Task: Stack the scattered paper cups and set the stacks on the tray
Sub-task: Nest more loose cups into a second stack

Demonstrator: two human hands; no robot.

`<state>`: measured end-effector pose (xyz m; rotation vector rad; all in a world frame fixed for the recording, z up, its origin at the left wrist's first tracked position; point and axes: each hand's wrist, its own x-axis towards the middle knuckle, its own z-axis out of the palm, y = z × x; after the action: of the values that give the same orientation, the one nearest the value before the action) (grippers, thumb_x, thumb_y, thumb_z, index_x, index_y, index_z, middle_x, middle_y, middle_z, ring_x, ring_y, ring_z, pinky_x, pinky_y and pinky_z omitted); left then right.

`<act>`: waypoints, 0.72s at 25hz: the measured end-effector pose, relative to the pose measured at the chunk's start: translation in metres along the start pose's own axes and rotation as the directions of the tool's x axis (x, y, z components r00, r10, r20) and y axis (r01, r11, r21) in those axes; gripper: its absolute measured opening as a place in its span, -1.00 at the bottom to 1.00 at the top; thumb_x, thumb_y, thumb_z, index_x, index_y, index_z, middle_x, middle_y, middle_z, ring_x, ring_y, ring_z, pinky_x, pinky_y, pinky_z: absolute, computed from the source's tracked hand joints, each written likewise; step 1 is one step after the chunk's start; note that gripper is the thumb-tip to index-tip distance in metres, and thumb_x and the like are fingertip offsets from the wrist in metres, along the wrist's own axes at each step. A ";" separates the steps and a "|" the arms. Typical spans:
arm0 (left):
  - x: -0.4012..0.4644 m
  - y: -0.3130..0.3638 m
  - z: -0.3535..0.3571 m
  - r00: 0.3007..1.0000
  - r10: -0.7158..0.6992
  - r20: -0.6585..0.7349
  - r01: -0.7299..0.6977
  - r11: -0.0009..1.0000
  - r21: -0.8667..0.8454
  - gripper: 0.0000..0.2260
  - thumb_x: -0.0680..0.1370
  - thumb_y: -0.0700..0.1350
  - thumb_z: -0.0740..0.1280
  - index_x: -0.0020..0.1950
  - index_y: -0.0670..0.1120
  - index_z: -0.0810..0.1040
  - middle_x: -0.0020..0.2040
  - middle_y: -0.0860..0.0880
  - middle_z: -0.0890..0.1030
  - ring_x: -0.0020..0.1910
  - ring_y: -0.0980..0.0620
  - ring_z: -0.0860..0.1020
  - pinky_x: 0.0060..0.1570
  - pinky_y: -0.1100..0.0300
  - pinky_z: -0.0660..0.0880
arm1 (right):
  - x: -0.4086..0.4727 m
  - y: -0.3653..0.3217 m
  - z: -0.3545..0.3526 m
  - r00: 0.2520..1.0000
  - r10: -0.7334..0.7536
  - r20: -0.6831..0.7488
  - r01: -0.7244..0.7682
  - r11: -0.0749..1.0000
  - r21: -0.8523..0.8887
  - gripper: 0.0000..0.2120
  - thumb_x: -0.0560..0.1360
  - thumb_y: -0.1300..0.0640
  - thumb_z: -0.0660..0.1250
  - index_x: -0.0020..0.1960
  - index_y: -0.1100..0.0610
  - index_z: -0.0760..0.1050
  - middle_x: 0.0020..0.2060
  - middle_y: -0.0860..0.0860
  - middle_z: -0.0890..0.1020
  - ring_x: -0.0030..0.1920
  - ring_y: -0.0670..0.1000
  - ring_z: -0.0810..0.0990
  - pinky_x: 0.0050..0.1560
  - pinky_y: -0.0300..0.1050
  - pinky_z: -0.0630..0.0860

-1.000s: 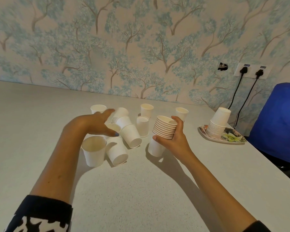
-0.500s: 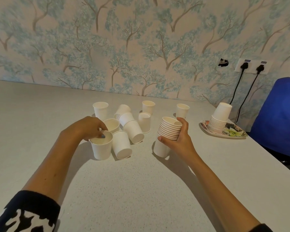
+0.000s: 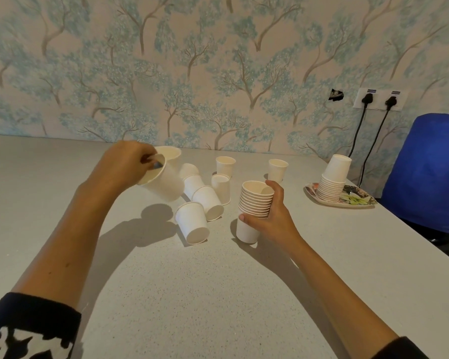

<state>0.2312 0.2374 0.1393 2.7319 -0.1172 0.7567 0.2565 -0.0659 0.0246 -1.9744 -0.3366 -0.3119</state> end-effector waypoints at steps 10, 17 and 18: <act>0.005 0.078 0.019 0.966 0.259 0.014 -0.236 0.899 -0.369 -0.84 0.56 -0.22 0.28 0.06 -0.09 0.62 -0.08 0.06 0.54 -0.10 0.03 0.50 -0.27 0.34 0.38 | -0.001 -0.017 -0.024 0.976 0.071 0.206 -0.068 0.997 -0.023 -0.06 0.28 -0.08 0.55 0.36 -0.26 -0.08 0.31 -0.15 0.22 0.29 -0.07 0.29 0.24 -0.10 0.34; 0.022 0.095 0.023 0.952 0.304 -0.012 -0.281 0.861 -0.423 -0.82 0.57 -0.22 0.28 0.09 -0.03 0.61 -0.07 0.13 0.54 -0.15 0.19 0.49 -0.21 0.38 0.40 | 0.013 -0.065 -0.067 0.977 -0.010 0.213 0.020 0.999 -0.046 -0.10 0.24 -0.30 0.40 0.42 -0.28 -0.05 0.36 -0.01 0.29 0.33 0.00 0.33 0.26 0.02 0.36; 0.025 0.098 0.023 0.942 0.334 0.012 -0.298 0.855 -0.424 -0.83 0.57 -0.21 0.28 0.07 -0.03 0.61 -0.09 0.16 0.54 -0.15 0.21 0.48 -0.21 0.38 0.40 | 0.016 -0.069 -0.069 0.978 -0.047 0.202 0.054 0.998 -0.032 -0.16 0.28 -0.32 0.35 0.41 -0.32 -0.03 0.35 -0.03 0.30 0.32 -0.01 0.34 0.25 0.00 0.37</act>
<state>0.2483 0.1370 0.1592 2.3525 -0.6842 0.6076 0.2414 -0.0995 0.1164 -2.0410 -0.5147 -0.1516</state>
